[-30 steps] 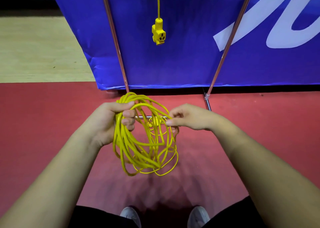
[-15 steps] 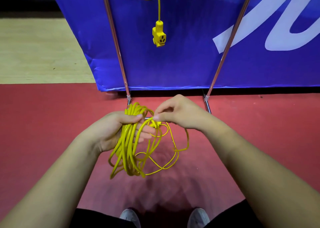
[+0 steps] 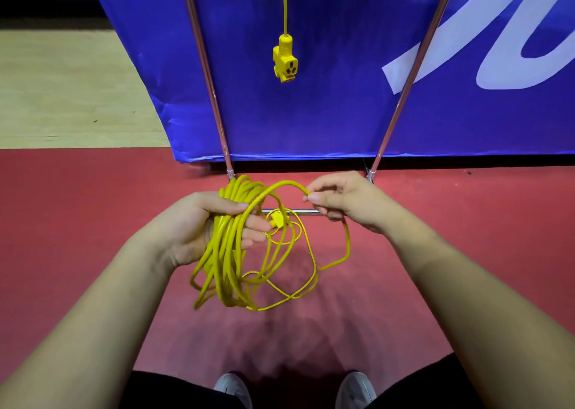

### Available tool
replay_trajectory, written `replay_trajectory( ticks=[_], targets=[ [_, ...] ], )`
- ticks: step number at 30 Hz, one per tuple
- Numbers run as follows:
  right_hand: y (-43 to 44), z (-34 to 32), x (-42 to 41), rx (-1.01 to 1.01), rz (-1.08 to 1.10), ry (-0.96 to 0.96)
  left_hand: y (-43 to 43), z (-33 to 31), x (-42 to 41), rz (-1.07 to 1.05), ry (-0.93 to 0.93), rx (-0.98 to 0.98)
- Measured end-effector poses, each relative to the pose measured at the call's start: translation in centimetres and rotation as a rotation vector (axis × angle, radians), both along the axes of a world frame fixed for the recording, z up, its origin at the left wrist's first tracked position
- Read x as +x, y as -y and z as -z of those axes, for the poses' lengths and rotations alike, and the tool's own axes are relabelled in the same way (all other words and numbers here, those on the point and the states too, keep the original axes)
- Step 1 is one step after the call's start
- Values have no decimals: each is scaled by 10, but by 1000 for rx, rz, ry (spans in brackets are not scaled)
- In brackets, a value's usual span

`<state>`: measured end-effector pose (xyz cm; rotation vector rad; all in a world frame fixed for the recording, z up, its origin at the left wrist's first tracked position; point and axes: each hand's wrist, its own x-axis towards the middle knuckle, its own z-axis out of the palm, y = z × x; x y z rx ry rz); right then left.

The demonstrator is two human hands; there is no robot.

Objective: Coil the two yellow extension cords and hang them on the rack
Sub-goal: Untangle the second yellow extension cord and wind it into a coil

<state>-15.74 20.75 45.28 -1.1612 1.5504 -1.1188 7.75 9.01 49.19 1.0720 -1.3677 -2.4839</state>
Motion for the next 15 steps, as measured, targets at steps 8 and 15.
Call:
replay_trajectory(
  ticks=[8, 15],
  targets=[
    [8, -31, 33, -47, -204, -283, -7, 7, 1, 130, -2, -78],
    [7, -20, 26, -4, -190, -367, -4, 6, -2, 150, -158, 4]
  ],
)
